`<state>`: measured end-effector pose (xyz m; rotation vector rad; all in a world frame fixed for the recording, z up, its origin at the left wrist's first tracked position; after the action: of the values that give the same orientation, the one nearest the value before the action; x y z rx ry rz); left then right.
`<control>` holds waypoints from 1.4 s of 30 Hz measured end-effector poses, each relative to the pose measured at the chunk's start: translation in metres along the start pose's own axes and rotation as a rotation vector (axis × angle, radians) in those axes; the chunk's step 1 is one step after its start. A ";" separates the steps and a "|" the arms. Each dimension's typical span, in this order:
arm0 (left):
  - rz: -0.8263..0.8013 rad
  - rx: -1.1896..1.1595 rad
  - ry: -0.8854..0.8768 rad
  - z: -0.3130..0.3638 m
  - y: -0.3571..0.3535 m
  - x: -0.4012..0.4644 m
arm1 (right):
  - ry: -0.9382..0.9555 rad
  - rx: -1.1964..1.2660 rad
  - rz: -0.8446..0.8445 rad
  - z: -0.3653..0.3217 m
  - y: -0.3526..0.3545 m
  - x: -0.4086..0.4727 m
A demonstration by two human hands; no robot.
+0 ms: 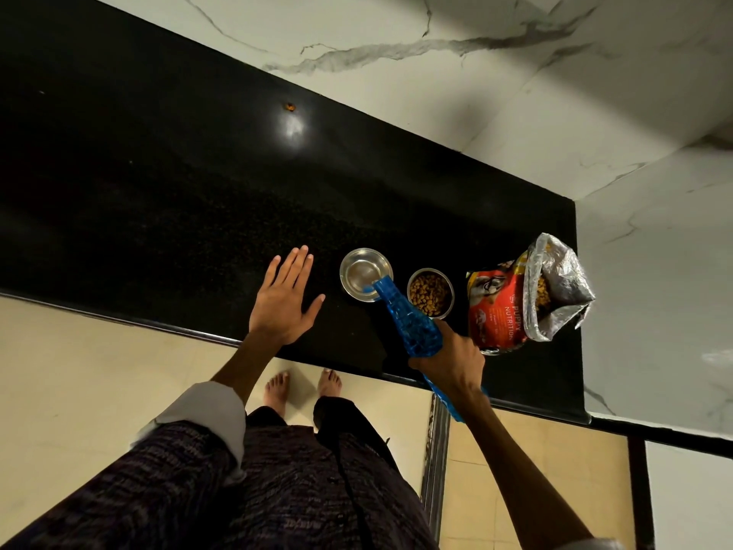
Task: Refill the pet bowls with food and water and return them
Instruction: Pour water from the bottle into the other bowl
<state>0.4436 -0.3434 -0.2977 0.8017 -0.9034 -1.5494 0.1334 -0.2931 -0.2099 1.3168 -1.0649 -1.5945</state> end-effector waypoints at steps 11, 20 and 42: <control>-0.001 0.008 0.004 0.000 -0.001 0.000 | 0.002 -0.002 -0.003 0.002 0.000 -0.001; -0.012 0.017 0.009 -0.001 -0.002 0.000 | -0.006 -0.032 0.009 0.002 0.002 0.001; -0.002 0.014 0.000 0.000 0.000 0.000 | -0.018 0.018 -0.006 -0.002 0.010 -0.005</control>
<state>0.4435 -0.3432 -0.2976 0.8128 -0.9144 -1.5461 0.1373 -0.2921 -0.1989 1.3209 -1.0899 -1.6070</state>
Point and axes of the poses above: each hand's wrist, its own x-axis towards the middle knuckle, its own y-axis out of the back of the hand, z = x × y, the point moved 10 cm from there along x, towards the middle knuckle, and after that the axes turned 15 degrees about -x, right-handed, at the moved point
